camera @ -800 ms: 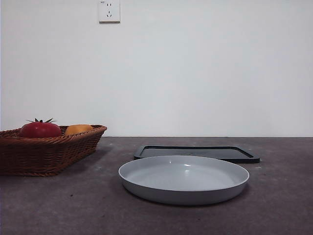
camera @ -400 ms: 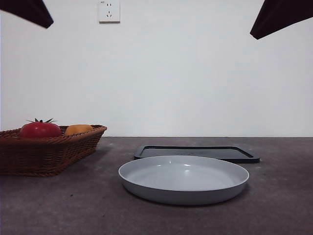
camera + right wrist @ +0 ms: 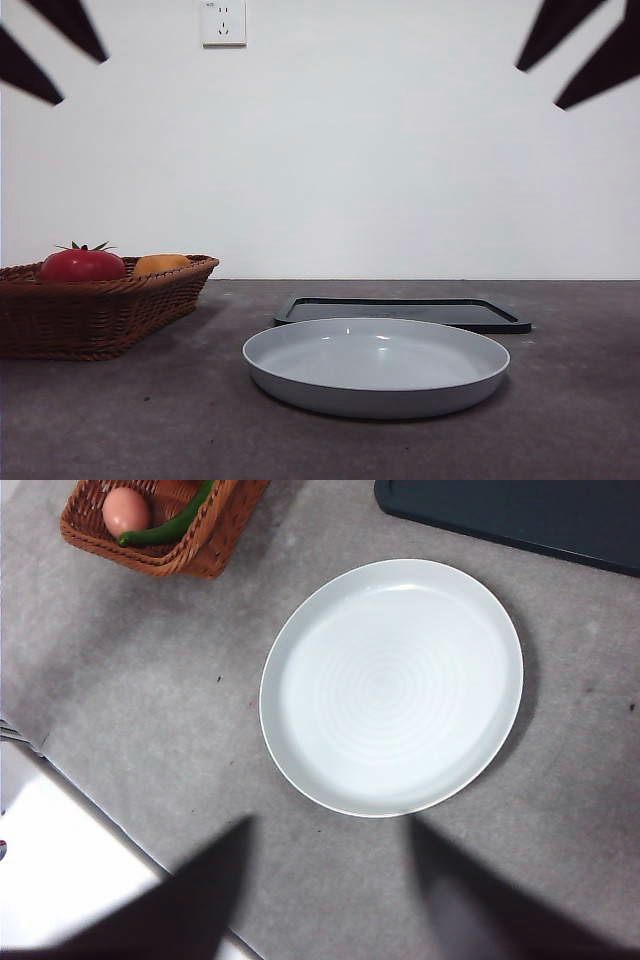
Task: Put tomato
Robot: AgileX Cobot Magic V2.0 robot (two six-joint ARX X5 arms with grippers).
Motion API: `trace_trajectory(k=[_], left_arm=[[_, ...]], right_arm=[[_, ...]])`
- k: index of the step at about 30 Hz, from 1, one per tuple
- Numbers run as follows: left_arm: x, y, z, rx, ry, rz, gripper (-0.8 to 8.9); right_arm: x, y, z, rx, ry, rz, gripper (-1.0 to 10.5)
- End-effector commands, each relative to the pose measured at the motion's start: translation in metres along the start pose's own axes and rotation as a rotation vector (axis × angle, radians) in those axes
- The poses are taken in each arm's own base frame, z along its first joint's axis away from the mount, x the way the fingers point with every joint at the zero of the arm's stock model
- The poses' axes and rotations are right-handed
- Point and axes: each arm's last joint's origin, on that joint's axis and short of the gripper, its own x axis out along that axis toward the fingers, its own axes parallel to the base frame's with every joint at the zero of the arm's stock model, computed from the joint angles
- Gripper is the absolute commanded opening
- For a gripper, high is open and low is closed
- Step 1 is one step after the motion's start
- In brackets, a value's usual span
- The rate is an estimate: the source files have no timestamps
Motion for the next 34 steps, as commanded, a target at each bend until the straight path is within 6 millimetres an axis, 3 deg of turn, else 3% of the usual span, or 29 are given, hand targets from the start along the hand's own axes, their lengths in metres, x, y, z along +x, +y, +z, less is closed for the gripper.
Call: trace_trajectory(k=[1,5,9,18,25,34], left_arm=[[-0.003,-0.004,0.006,0.020,-0.024,-0.018,6.57],[-0.003,-0.004,0.005,0.016,-0.017,-0.015,6.84],[0.001,0.003,0.009,-0.003,-0.019,0.097,6.84],[0.018,0.030,0.062,-0.038,0.114,0.349,6.84],[0.058,0.061,0.105,-0.035,0.210,0.472,6.84],[0.108,0.105,0.136,-0.016,0.298,0.491,6.84]], right_arm=[[-0.002,0.003,0.004,-0.019,-0.008,0.009,5.6],[-0.002,0.003,0.003,-0.016,0.001,0.000,6.1],[-0.002,0.002,0.002,-0.012,0.011,-0.003,6.1],[-0.004,-0.001,-0.004,0.014,0.061,-0.098,6.1],[-0.005,-0.001,-0.009,0.032,0.109,-0.104,6.1],[-0.008,0.000,-0.011,0.036,0.108,-0.103,6.1]])
